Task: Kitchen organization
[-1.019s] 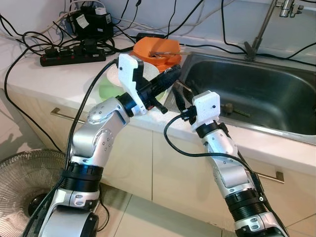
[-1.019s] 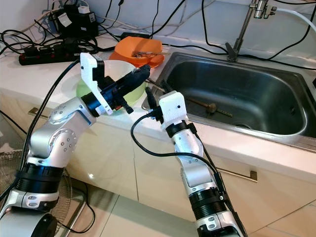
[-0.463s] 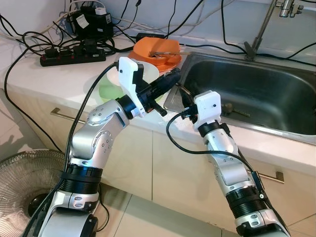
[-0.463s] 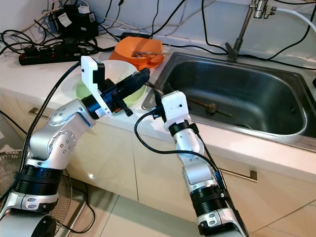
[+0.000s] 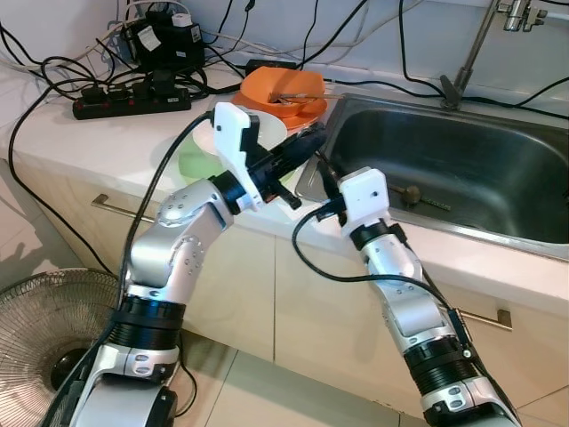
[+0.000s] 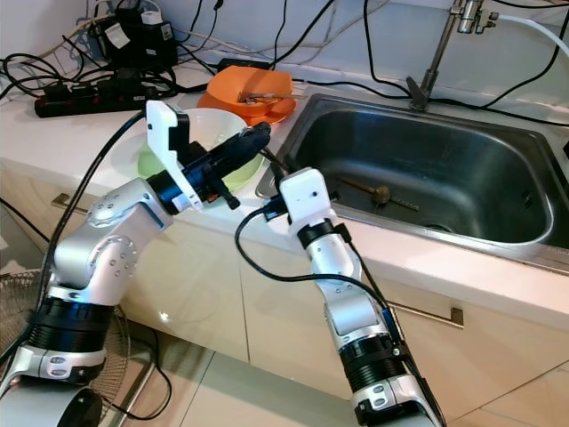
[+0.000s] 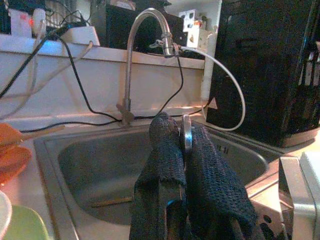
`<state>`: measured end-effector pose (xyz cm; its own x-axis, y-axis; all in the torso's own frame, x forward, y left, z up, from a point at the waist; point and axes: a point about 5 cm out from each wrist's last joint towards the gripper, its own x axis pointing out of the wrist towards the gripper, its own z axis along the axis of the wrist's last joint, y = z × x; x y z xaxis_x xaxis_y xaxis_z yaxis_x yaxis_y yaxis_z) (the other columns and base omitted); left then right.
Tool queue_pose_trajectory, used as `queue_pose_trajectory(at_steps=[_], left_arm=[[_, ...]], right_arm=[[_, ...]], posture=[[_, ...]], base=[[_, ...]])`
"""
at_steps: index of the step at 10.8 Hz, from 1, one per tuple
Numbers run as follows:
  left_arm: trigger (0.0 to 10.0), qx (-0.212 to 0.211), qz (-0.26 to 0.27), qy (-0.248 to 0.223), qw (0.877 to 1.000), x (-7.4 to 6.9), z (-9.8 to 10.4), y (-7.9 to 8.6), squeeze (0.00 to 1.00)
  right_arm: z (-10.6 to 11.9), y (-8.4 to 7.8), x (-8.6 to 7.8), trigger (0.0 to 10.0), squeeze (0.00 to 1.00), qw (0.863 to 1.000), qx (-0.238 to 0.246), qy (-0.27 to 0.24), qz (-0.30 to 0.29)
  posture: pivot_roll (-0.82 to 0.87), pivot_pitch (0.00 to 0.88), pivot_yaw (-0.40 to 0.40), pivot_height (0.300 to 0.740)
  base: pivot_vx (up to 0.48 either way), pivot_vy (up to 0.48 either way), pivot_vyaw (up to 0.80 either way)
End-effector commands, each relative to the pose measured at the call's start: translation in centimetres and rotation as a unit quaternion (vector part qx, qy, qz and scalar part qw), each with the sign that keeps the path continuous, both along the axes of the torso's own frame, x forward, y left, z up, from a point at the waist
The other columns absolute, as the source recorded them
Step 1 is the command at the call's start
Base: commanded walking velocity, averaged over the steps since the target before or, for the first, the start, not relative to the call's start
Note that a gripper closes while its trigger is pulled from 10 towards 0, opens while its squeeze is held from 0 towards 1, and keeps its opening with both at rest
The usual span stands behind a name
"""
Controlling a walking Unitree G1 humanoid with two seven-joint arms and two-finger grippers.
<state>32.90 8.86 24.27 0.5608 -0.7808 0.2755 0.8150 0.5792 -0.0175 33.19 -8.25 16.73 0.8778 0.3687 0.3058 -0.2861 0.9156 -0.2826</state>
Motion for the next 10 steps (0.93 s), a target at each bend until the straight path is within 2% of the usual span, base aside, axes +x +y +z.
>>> queue_pose_trajectory(at_steps=[1, 2, 5, 7, 8, 9, 10], left_arm=[[10.0, -0.004, -0.013, -0.021, 1.0, -0.5, 0.5, -0.2, 0.13], [10.0, -0.006, -0.018, -0.018, 1.0, -0.7, 0.4, -0.2, 1.0], [10.0, -0.021, -0.022, -0.018, 0.999, -0.8, 0.5, -0.3, 1.0], [10.0, -0.043, 0.014, -0.036, 0.998, -0.4, 1.2, 0.4, 1.0], [10.0, -0.059, 0.048, -0.045, 0.996, 0.1, 1.4, 0.9, 0.0], [10.0, -0.064, 0.055, -0.043, 0.996, 0.2, 1.3, 1.0, 0.0], [10.0, -0.092, 0.092, -0.034, 0.991, 0.5, 0.8, 1.4, 0.0]], right_arm=[[0.5, -0.9, 0.6, 0.0, 0.0, 0.999, 0.023, 0.0, -0.022], [0.5, -0.9, 0.6, 0.0, 0.0, 1.0, 0.02, -0.001, -0.021], [0.8, -1.3, 0.9, 0.0, 0.0, 0.999, 0.019, -0.005, -0.029], [1.0, -1.9, 1.2, 0.0, 0.0, 0.999, 0.018, -0.007, -0.041], [1.0, -2.6, 1.5, 0.0, 0.0, 0.998, 0.011, -0.006, -0.054], [1.0, -2.9, 1.6, 0.0, 0.0, 0.998, 0.009, -0.007, -0.056], [1.2, -4.5, 1.9, 0.0, 0.0, 0.997, 0.01, -0.006, -0.081]], posture=[[0.2, 0.022, 0.019, 0.74], [0.2, 0.021, 0.017, 0.74], [0.19, 0.02, 0.016, 0.74], [0.19, 0.02, 0.017, 0.74], [0.2, 0.02, 0.015, 0.74], [0.2, 0.02, 0.015, 0.74], [0.19, 0.022, 0.015, 0.74]], base=[[0.0, 0.0, 0.0], [0.0, 0.0, 0.0], [0.0, 0.0, 0.0], [0.0, 0.0, 0.0], [0.0, 0.0, 0.0], [0.0, 0.0, 0.0], [0.0, 0.0, 0.0]])
